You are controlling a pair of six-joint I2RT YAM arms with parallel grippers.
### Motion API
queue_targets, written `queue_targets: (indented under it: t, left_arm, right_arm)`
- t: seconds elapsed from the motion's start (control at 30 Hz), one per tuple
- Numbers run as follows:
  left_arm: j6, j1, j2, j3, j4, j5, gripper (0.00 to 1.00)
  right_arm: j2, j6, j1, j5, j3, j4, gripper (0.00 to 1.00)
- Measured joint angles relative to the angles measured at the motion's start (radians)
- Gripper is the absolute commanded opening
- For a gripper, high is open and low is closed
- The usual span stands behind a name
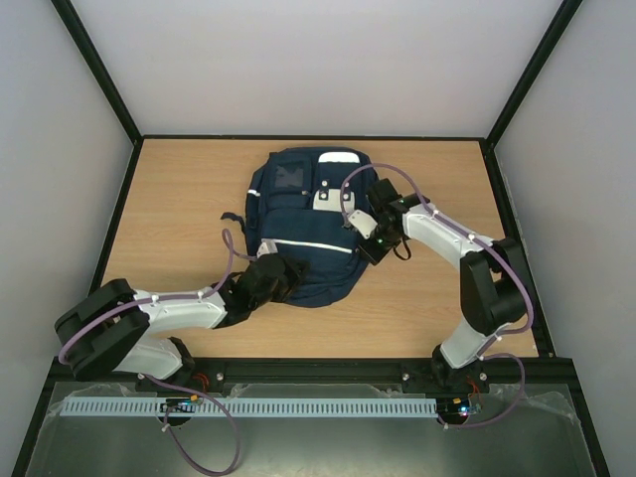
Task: Pack the student bag
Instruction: Zip the student bag at the center of the board, then reset both arms
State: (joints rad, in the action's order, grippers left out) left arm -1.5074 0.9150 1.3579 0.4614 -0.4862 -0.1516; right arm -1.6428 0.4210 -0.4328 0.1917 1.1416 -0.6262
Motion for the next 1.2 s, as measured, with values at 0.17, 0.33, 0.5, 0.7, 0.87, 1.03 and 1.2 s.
queue_targets:
  t: [0.17,0.33,0.5,0.7,0.87,1.03,1.2]
  left_arm:
    - [0.014,0.0,-0.001,-0.001,0.01,-0.004,0.08]
    - [0.058,-0.005,-0.015,0.004,0.073,-0.014,0.42]
    - [0.156,-0.037,-0.058,0.063,0.212,-0.018,0.56]
    - [0.353,-0.174,-0.172,0.192,0.438,0.066,0.65]
    - [0.615,-0.296,-0.191,0.439,0.653,0.083,0.71]
    - [0.887,-0.343,-0.191,0.663,0.816,0.048,0.99]
    - [1.073,-0.348,-0.251,0.67,0.871,-0.085,1.0]
  right_arm:
    - [-0.025,-0.022,0.002,-0.008,0.013,0.008,0.13]
    - [-0.02,-0.048,0.012,-0.043,0.013,0.023,0.36]
    - [0.124,-0.071,0.053,-0.077,-0.029,0.034,0.54]
    - [0.399,-0.114,0.124,-0.1,-0.079,0.085,0.87]
    - [0.514,-0.167,0.166,-0.106,-0.086,0.158,0.99]
    - [0.554,-0.267,0.168,-0.103,-0.072,0.23,0.99]
    - [0.643,-0.45,0.169,-0.147,-0.131,0.372,0.99]
